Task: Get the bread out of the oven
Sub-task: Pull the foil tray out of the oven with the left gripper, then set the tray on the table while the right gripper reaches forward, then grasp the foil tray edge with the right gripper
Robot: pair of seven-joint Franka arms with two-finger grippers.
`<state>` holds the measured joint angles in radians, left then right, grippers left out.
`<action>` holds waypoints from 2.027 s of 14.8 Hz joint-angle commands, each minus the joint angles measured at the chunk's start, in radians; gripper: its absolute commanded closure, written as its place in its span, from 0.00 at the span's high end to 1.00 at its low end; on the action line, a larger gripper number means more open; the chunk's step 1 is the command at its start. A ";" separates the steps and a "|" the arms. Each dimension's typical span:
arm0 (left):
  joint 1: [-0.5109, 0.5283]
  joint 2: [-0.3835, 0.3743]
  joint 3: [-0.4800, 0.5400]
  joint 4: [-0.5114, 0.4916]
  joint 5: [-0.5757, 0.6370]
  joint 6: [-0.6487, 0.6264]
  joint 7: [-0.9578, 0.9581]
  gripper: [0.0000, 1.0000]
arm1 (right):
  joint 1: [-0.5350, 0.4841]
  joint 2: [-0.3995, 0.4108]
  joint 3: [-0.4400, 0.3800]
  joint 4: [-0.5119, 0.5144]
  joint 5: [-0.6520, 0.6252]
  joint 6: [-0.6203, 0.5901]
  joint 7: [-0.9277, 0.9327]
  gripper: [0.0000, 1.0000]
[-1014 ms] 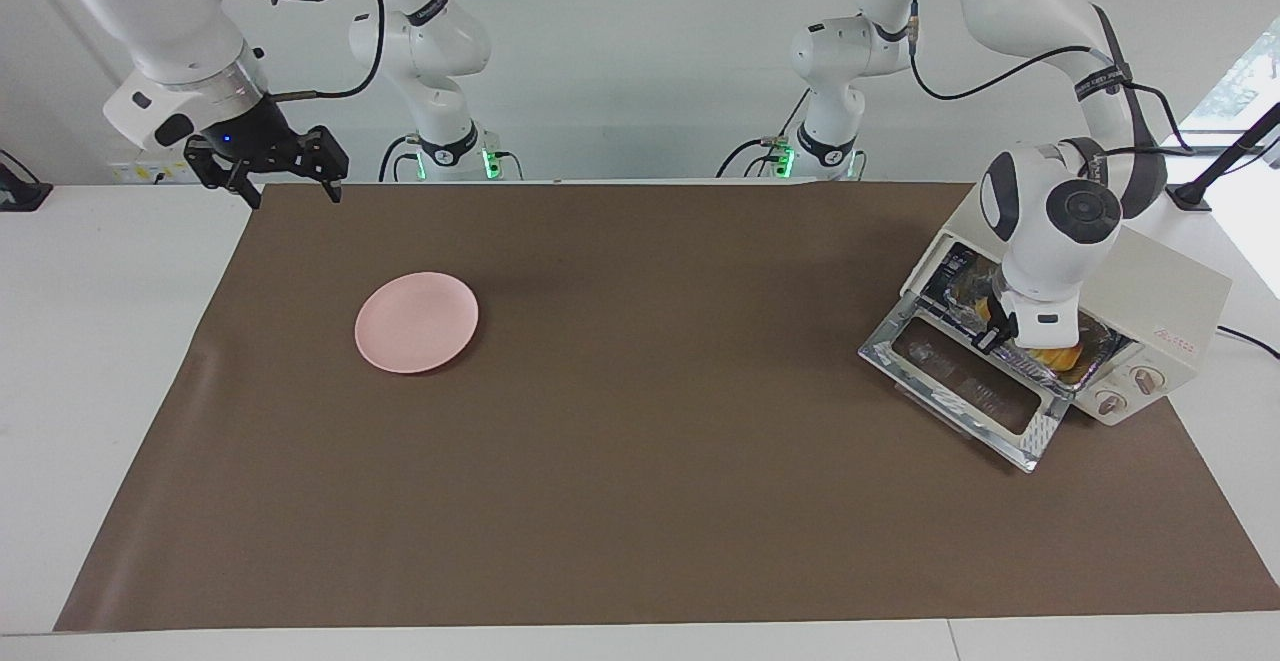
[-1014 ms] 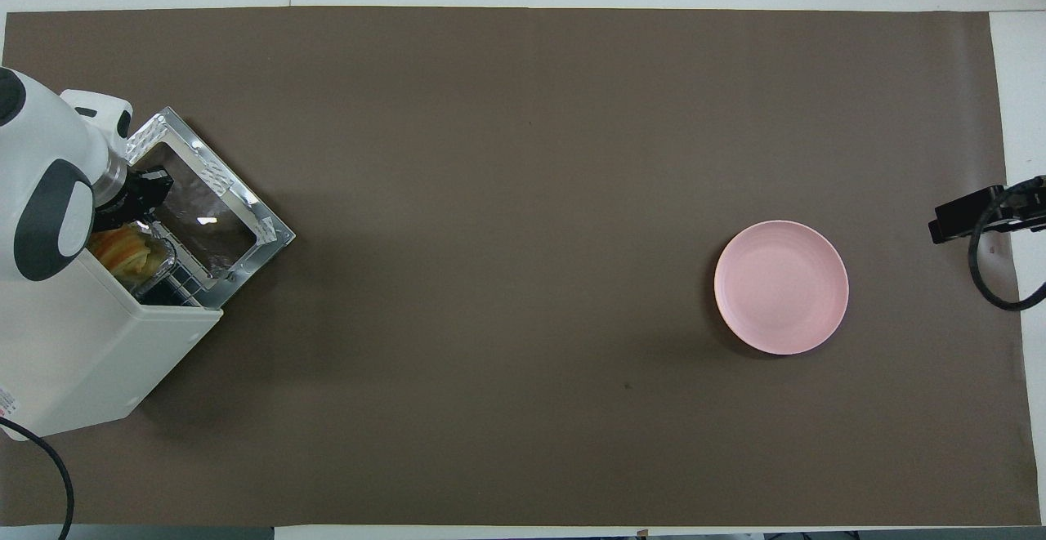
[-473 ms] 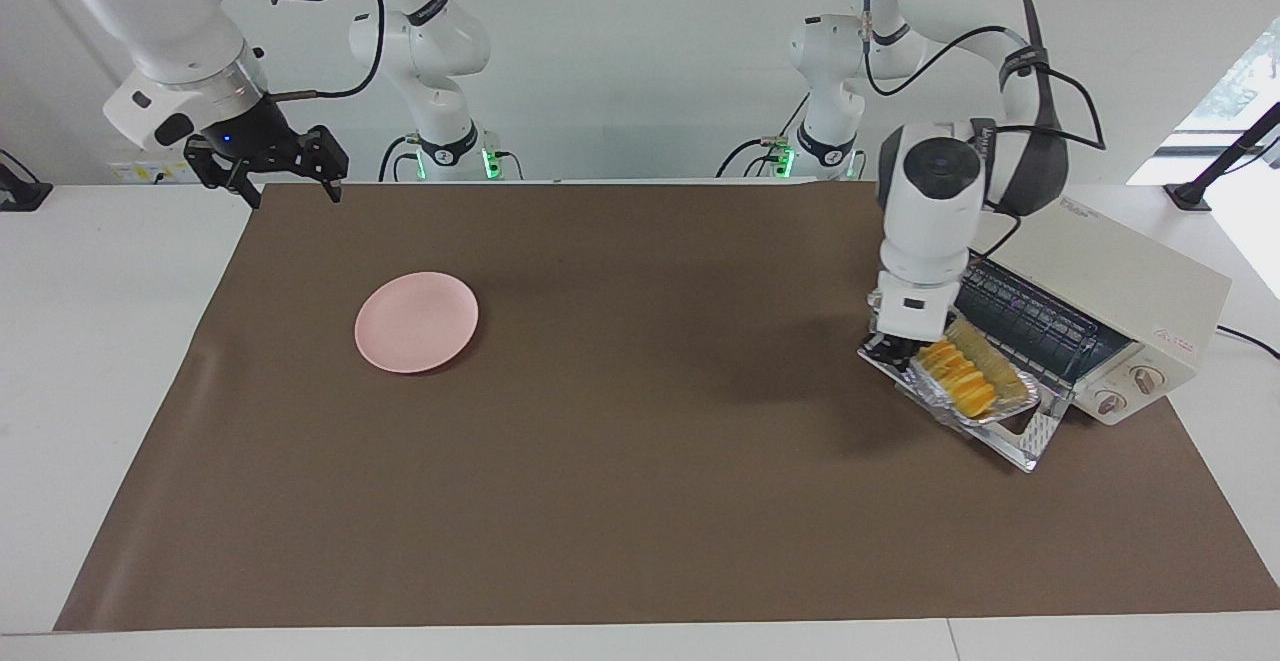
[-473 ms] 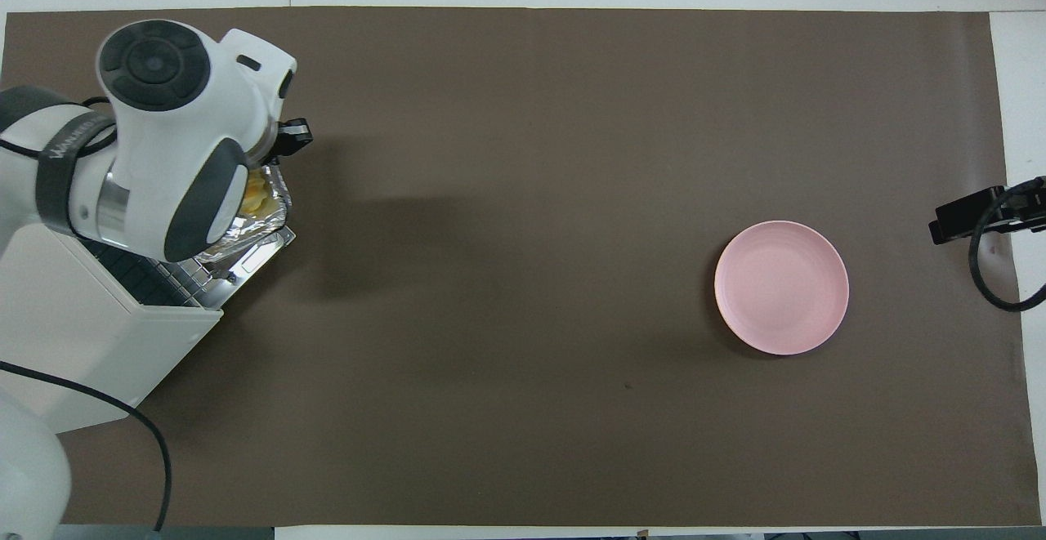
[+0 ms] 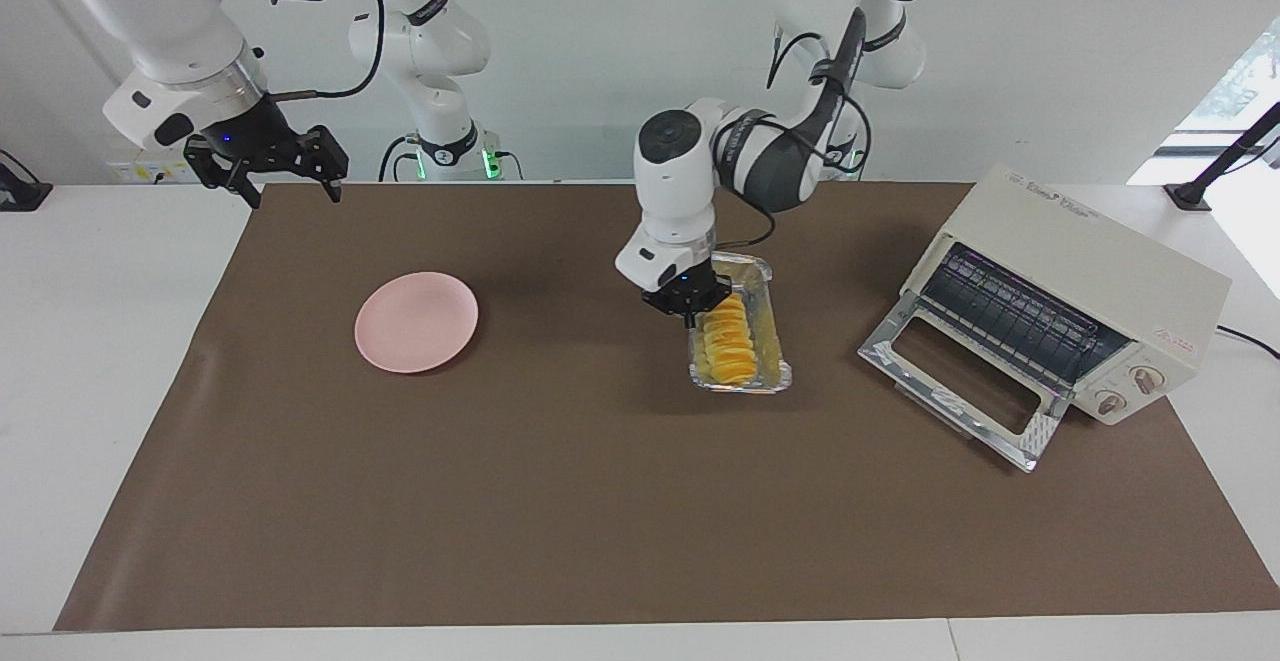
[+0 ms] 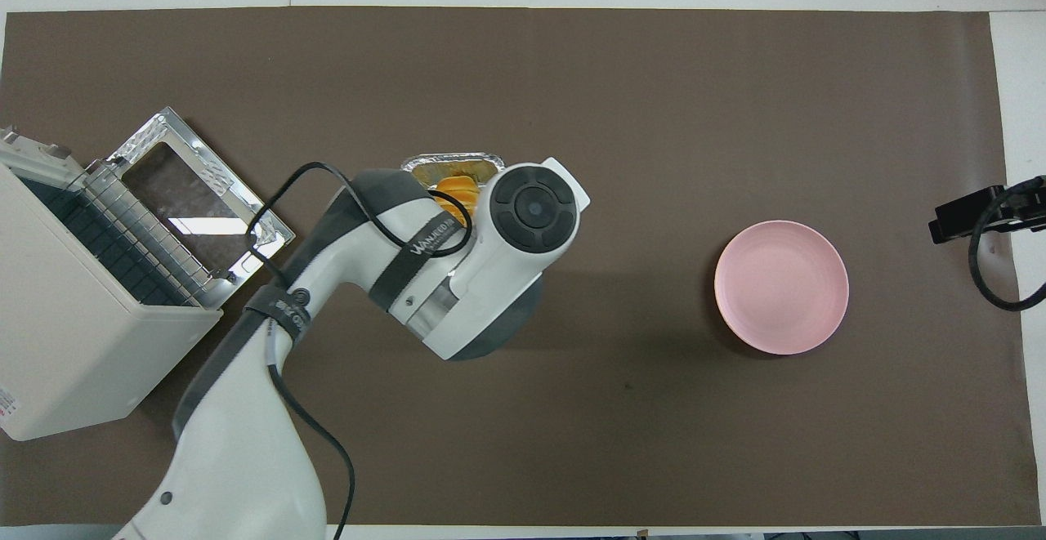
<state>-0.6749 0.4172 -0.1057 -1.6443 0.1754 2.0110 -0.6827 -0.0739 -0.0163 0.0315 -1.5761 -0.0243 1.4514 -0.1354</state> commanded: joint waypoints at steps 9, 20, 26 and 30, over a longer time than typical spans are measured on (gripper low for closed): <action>0.039 -0.082 0.031 -0.031 -0.101 0.056 0.019 1.00 | -0.021 -0.017 0.008 -0.016 -0.011 0.001 0.005 1.00; 0.564 -0.390 0.032 -0.041 -0.169 -0.415 0.357 1.00 | 0.168 -0.031 0.033 -0.228 0.040 0.292 0.271 1.00; 0.652 -0.402 0.035 -0.061 -0.168 -0.449 0.414 1.00 | 0.466 0.267 0.031 -0.125 0.072 0.566 0.761 1.00; 0.689 -0.416 0.037 -0.075 -0.157 -0.486 0.481 1.00 | 0.611 0.562 0.022 0.082 0.028 0.636 0.967 1.00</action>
<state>-0.0211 0.0483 -0.0628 -1.6795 0.0227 1.5568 -0.2614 0.5063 0.4164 0.0665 -1.6042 0.0224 2.0532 0.7790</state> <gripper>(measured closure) 0.000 0.000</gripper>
